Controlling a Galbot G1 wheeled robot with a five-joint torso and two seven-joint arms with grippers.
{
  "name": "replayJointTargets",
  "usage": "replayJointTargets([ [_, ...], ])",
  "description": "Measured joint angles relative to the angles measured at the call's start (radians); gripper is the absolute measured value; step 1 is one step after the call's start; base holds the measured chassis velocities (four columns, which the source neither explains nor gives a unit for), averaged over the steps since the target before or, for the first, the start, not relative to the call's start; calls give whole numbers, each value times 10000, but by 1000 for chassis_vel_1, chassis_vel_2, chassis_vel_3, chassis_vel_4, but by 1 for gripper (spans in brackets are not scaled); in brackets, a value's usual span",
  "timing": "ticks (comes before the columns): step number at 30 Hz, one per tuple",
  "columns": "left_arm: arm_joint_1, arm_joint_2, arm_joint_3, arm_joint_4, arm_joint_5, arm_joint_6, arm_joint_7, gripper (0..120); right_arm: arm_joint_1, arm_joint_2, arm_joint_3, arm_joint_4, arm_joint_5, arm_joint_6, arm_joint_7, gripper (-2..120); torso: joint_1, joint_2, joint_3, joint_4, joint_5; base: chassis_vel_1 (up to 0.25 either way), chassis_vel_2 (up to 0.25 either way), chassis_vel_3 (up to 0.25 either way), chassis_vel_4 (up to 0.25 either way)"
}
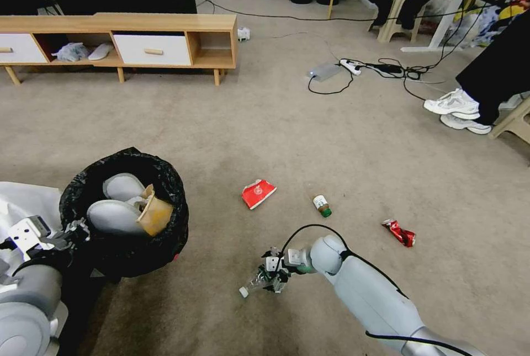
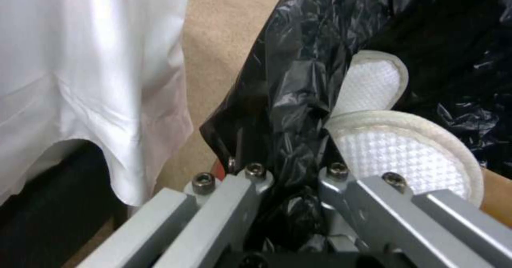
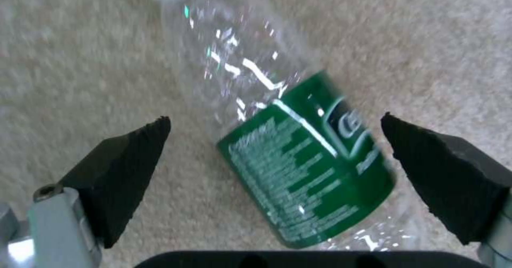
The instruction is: Pick up the trash bin and place the garbage on the floor into it.
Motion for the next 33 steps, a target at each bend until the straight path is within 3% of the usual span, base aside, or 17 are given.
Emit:
replayJointTargets([
  [10, 10, 10, -44, 22, -4, -8, 15, 4, -58, 123, 272, -548, -323, 255, 96, 100, 0, 0, 0, 0, 0, 0, 0, 0, 0],
  [15, 15, 15, -40, 29, -4, -10, 19, 4, -41, 183, 395, -721, -311, 321, 63, 93, 0, 1, -1, -2, -3, 0, 0, 0, 0],
  [17, 26, 23, -46, 33, -4, -13, 23, 4, -28, 190, 462, -790, -285, 355, 42, 85, 0, 4, -2, -5, -5, 0, 0, 0, 0],
  [25, 16, 49, -4, 62, -4, -21, 26, 4, -31, 146, 608, -802, -204, 366, 34, 76, 0, 4, -1, 2, 5, 0, 0, 0, 0],
  [33, 9, 104, 118, 125, 51, -29, 27, 4, -16, 43, 925, -900, 126, 583, 377, 50, 0, 1, 1, 0, -3, 0, 0, 0, 0],
])
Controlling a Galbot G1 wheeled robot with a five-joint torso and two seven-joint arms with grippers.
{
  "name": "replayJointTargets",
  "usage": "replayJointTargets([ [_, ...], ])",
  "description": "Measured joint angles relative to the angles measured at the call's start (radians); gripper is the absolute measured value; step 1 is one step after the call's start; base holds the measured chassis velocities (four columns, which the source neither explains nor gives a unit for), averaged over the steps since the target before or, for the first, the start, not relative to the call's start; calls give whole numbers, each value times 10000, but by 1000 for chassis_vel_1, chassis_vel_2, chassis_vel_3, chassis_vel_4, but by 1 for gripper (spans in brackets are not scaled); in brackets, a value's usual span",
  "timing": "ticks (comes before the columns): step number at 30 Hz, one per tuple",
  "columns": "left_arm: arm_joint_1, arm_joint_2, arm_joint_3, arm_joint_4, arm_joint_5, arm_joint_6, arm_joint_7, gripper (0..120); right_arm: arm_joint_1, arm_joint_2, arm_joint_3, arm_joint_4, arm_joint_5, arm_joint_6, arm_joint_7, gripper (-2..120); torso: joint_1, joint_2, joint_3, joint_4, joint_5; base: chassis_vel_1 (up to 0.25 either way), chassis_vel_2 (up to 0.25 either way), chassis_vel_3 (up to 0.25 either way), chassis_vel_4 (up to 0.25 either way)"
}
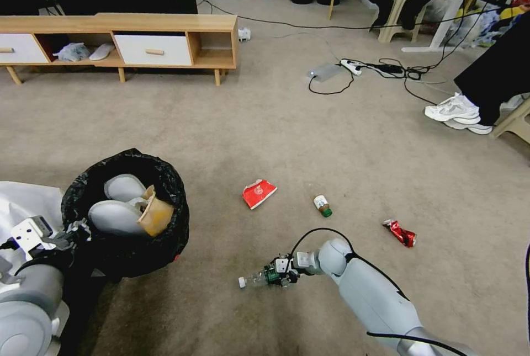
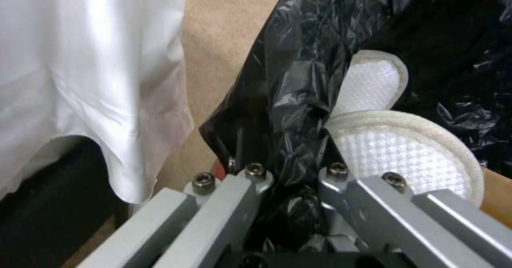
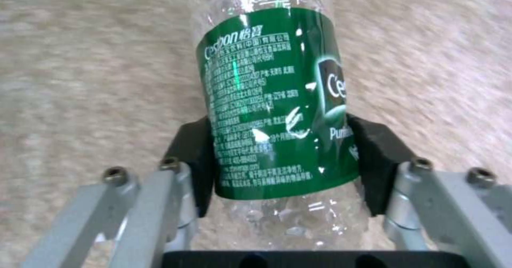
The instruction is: Pick up the trash bin and place the garbage on the floor into it.
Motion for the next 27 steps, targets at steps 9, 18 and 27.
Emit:
replayJointTargets([
  [9, 105, 165, 484, 58, 341, -51, 113, 4, -226, -430, 295, 1333, 1636, -325, 1018, 29, 0, -3, 1, 2, 6, 0, 0, 0, 0],
  [18, 262, 702, 1351, 259, 648, -113, 229, 4, -1283, -2011, 1006, 4510, 4480, -539, 2348, 23, 0, -3, 0, -2, 5, 0, 0, 0, 0],
  [27, 529, 1321, 2079, 300, 331, 64, 278, 4, -2147, -2779, 1970, 6827, 6548, 618, 3161, 23, 0, -2, -1, 0, 4, 0, 0, 0, 0],
])
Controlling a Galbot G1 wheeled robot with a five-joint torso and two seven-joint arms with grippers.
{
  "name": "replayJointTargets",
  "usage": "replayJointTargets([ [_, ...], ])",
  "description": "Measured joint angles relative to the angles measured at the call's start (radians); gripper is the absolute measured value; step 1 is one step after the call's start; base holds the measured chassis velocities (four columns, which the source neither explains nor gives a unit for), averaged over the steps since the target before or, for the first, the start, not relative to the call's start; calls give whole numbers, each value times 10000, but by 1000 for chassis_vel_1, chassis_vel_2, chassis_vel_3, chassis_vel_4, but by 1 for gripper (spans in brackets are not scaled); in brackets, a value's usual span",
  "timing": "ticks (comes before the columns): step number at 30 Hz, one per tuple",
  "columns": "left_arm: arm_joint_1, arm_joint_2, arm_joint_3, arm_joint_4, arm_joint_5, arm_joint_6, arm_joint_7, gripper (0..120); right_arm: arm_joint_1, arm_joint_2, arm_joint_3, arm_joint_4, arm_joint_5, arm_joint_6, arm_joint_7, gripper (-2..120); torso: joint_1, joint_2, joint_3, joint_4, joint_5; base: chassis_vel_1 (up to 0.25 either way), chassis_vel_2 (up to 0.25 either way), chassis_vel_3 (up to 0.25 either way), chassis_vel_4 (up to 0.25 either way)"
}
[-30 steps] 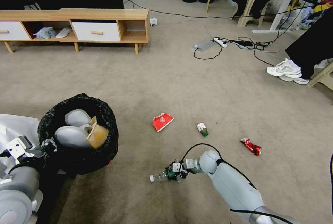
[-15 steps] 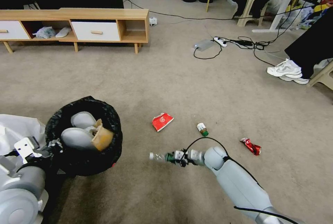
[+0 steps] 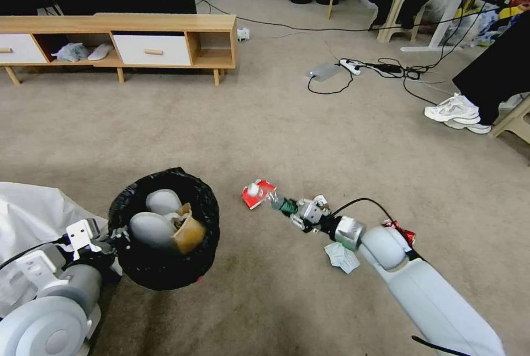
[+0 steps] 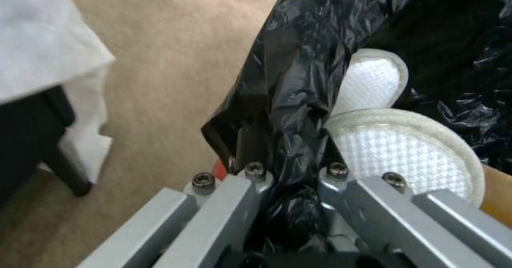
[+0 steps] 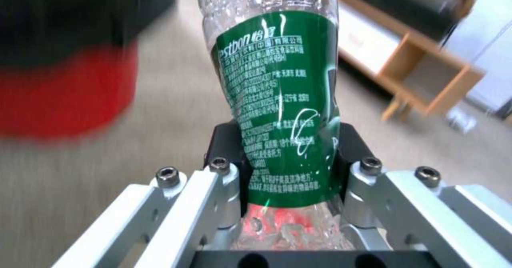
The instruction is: Pick up the trash bin and place the garbage on the floor into it.
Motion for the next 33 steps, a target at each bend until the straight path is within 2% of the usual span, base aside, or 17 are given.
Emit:
replayJointTargets([
  [1, 0, 0, 0, 0, 0, 0, 0, 4, 0, 0, 0, 0, 0, 0, 0, 23, 0, 0, 0, 0, 0, 0, 0, 0, 0],
  [3, 19, 79, 287, 12, 9, 41, 21, 4, -89, -40, 109, 616, 1019, 324, 13, 23, 0, 1, 0, 0, 0, 0, 0, 0, 0],
  [6, 3, 90, 450, 47, 100, 43, 28, 4, -90, -38, 166, 879, 1511, 406, -122, 23, 0, 1, 0, 1, 0, 0, 0, 0, 0],
  [8, -66, 81, 861, 121, 288, 72, 67, 4, -59, 4, 169, 1419, 2790, 403, -397, 23, 0, 1, 0, 0, 0, 0, 0, 0, 0],
  [11, -92, 65, 1054, 138, 359, 82, 84, 4, -42, 29, 104, 1603, 3213, 327, -442, 23, 0, 1, 0, 0, 0, 0, 0, 0, 0],
  [12, -130, 47, 1303, 160, 418, 110, 125, 4, -21, 77, -18, 1721, 3538, 248, -473, 23, 0, 2, 0, 0, -1, 0, 0, 0, 0],
  [20, -327, -64, 1889, 177, 229, 291, 220, 4, 176, 483, -543, 1626, 3733, 260, -540, 23, 0, 1, 1, 0, 0, 0, 0, 0, 0],
  [24, -423, -126, 2200, 150, -139, 407, 386, 4, 366, 929, -972, 1412, 3963, 332, -1000, 23, 0, 1, 0, 0, -1, 0, 0, 0, 0],
  [27, -447, -146, 2220, 146, -218, 407, 419, 4, 371, 1029, -1031, 1389, 3984, 331, -1117, 23, 0, 1, 0, 0, -1, 0, 0, 0, 0],
  [33, -515, -210, 2232, -51, -991, 486, 477, 4, 297, 1211, -1297, 1323, 3913, 316, -1340, 23, 0, 1, 0, -1, -1, 0, 0, 0, 0],
])
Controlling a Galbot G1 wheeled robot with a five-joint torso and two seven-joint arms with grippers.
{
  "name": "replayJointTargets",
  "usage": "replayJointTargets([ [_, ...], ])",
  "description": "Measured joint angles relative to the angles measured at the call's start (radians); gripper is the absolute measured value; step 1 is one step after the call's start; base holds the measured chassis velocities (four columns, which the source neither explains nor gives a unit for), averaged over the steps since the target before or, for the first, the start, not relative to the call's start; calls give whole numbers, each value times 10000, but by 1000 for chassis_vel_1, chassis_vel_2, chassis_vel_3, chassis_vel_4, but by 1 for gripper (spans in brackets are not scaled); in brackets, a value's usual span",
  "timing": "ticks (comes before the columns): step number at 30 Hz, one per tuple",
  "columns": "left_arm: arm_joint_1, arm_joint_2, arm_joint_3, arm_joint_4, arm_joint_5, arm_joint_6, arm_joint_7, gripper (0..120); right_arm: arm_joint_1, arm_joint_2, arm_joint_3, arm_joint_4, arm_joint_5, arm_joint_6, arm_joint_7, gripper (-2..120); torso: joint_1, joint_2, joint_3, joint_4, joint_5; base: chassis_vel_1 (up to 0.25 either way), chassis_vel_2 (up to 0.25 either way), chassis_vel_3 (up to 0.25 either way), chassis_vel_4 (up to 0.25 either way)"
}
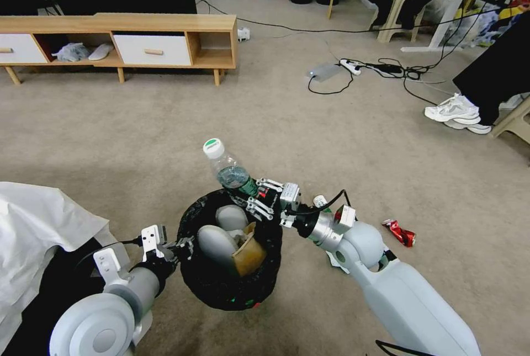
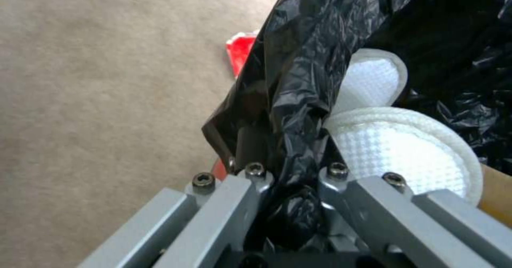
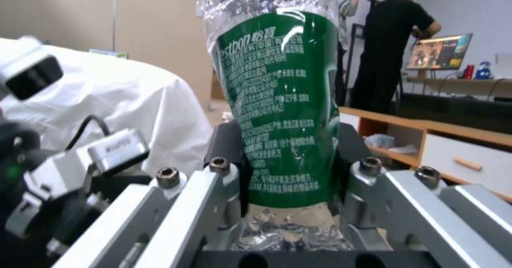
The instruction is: Pick up the trash bin and place the garbage on the floor into it.
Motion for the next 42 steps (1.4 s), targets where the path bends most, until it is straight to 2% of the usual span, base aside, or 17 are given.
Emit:
replayJointTargets([
  [16, -113, -25, -49, -66, -120, 61, 74, 4, -311, -117, -56, -232, -368, 234, -584, 23, 0, 0, 0, 1, 1, 0, 0, 0, 0],
  [18, -120, -24, -64, -66, -120, 63, 74, 4, -322, -138, -36, -243, -376, 247, -616, 27, 0, 0, 0, 0, 0, 0, 0, 0, 0],
  [21, -126, -22, -94, -68, -120, 68, 87, 4, -337, -174, -25, -265, -389, 266, -673, 43, 0, 0, 0, 1, 0, 0, 0, 0, 0],
  [22, -126, -22, -94, -68, -120, 68, 87, 4, -337, -174, -25, -265, -389, 266, -673, 43, 0, 0, 0, 1, 0, 0, 0, 0, 0],
  [24, -129, -14, -191, -74, -117, 72, 87, 4, -348, -202, 7, -273, -394, 285, -744, 57, 0, 0, 0, 1, 1, 0, 0, 0, 0],
  [28, -132, -2, -265, -74, -117, 73, 86, 4, -350, -222, 19, -266, -394, 290, -768, 66, 0, 0, 0, 1, 1, 0, 0, 0, 0],
  [30, -129, 5, -305, -74, -119, 74, 87, 4, -350, -232, 62, -234, -389, 296, -794, 78, 0, 0, 0, 1, 0, 0, 0, 0, 0],
  [31, -129, 5, -305, -74, -119, 74, 87, 4, -350, -232, 62, -234, -389, 296, -794, 78, 0, 0, 0, 1, 0, 0, 0, 0, 0],
  [34, -132, -4, -332, -67, -129, 74, 88, 4, -348, -251, 140, -173, -366, 296, -819, 91, 0, 0, 0, 1, 1, 0, 0, 0, 0],
  [36, -132, -4, -332, -67, -129, 74, 88, 4, -348, -251, 140, -173, -366, 296, -819, 91, 0, 0, 0, 1, 1, 0, 0, 0, 0],
  [37, -139, -17, -334, -50, -134, 75, 89, 4, -344, -283, 181, -122, -327, 296, -819, 98, 0, 0, 0, 0, 0, 0, 0, 0, 0],
  [42, -160, -40, -334, -14, -133, 75, 89, 4, -382, -369, 290, -5, -258, 296, -844, 100, 0, 0, 0, 1, 1, 0, 0, 0, 0],
])
